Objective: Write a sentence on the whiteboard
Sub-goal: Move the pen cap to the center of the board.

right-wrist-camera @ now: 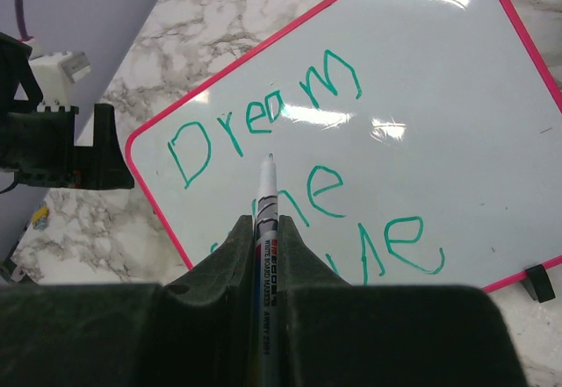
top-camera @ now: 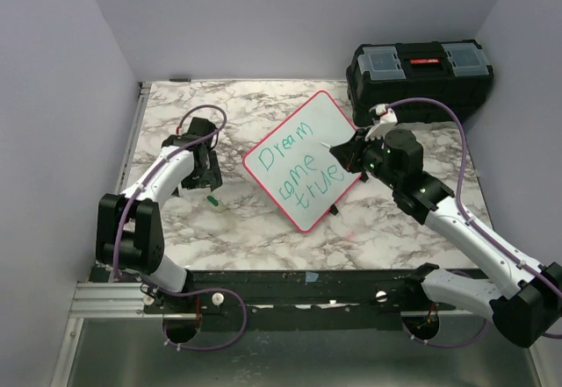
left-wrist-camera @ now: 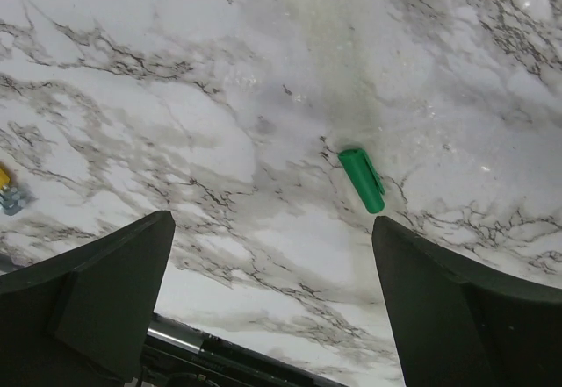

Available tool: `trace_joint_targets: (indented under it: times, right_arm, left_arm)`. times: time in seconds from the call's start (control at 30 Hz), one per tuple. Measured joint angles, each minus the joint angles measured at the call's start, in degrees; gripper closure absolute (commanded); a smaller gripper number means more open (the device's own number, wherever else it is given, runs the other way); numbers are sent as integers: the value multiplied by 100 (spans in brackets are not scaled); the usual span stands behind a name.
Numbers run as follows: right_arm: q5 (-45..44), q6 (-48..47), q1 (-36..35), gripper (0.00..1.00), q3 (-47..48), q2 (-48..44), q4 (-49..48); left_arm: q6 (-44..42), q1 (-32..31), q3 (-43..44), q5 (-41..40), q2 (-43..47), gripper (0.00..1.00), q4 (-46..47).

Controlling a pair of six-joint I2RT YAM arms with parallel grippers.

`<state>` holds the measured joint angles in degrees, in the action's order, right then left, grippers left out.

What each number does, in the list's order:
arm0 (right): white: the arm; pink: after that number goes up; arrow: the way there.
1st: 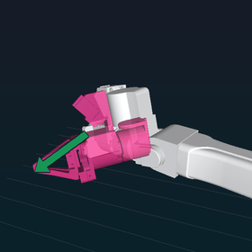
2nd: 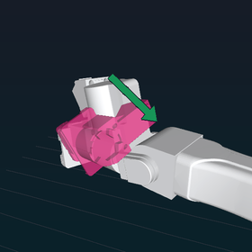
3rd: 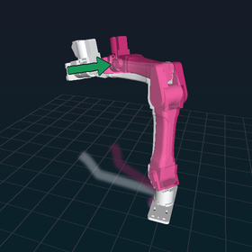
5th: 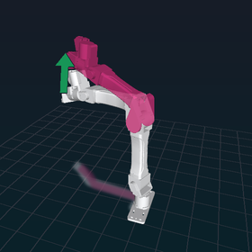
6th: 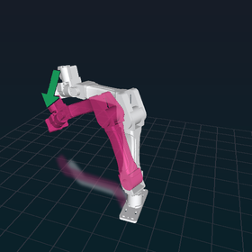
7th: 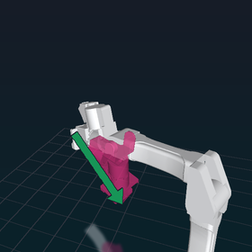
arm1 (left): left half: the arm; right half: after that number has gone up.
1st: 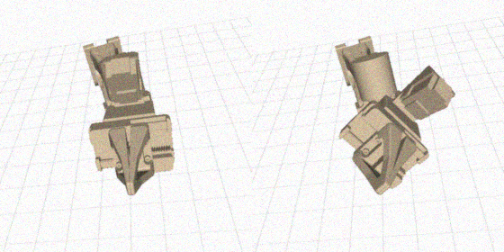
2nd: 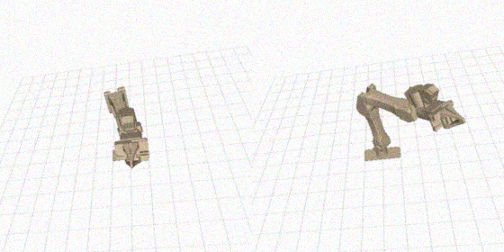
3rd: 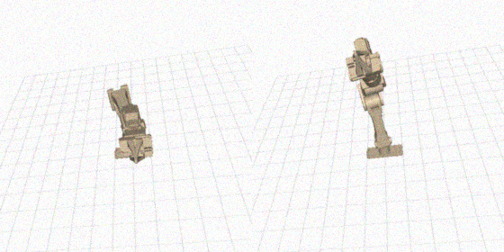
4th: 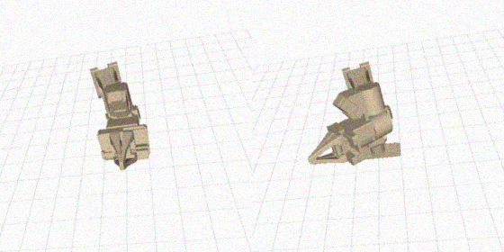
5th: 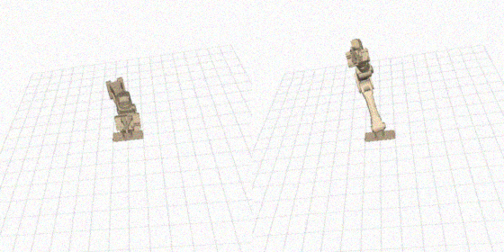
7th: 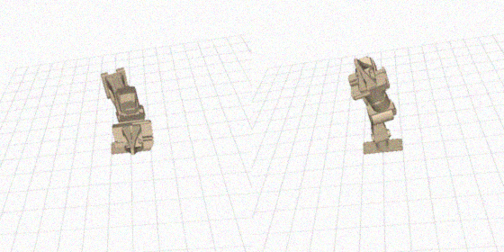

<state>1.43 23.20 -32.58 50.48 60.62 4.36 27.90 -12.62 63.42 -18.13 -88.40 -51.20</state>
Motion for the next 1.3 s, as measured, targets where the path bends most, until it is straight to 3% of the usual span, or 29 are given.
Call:
trace_joint_targets:
  times: [0.2,0.5,0.67,0.83,1.1,1.3]
  right_arm:
    - [37,33,0,99,0,35,-4]
    - [42,37,0,99,-39,44,-26]
    - [46,39,0,99,-72,44,-44]
    - [44,39,0,99,-72,44,-46]
    - [44,37,0,99,-72,44,-46]
    - [44,37,0,99,-72,52,-46]
  left_arm:
    - [-184,463,-28,-17,-254,1,55]
    - [-170,503,24,-216,-1152,1,-153]
    - [-170,289,334,-240,-1401,2,-304]
    - [-116,-350,892,-144,-1709,2,-420]
    - [-20,-560,833,-72,-1554,2,-516]
    - [138,-507,643,-55,-535,2,-461]
